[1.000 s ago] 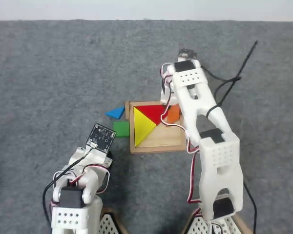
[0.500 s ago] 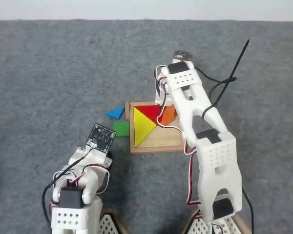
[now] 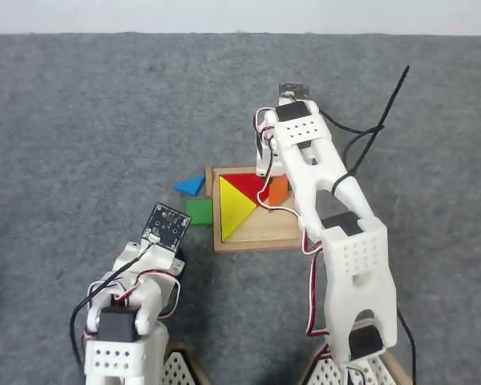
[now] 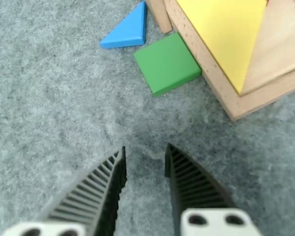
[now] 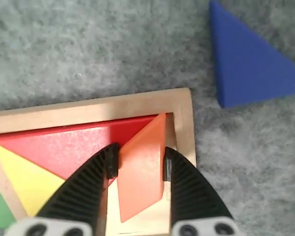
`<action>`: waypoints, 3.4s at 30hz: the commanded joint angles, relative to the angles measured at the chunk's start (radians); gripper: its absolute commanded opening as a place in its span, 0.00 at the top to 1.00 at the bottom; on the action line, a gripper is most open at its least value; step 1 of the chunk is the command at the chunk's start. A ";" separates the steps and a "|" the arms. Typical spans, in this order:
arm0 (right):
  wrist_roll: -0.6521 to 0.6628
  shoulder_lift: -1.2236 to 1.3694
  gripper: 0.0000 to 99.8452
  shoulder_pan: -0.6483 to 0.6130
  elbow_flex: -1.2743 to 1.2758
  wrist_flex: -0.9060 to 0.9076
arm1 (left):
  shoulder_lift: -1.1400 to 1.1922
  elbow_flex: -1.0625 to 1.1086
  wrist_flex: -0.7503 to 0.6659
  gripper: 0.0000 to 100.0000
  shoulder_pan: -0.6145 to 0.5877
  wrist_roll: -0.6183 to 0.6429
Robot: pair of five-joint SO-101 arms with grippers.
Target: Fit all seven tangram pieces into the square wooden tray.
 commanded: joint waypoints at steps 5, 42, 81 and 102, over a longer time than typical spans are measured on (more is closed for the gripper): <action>0.020 -0.002 0.90 -0.004 -0.037 0.018 | -0.015 -0.012 0.006 0.86 -0.006 0.002; 0.155 -0.160 0.75 -0.087 0.149 -0.136 | -0.015 -0.012 0.006 0.86 -0.006 0.002; 0.549 -1.679 0.75 0.363 1.617 -0.495 | -0.015 -0.012 0.006 0.86 0.002 0.005; 0.557 -2.014 0.98 0.401 1.933 -0.549 | 0.597 -0.819 0.029 0.87 -0.249 -0.206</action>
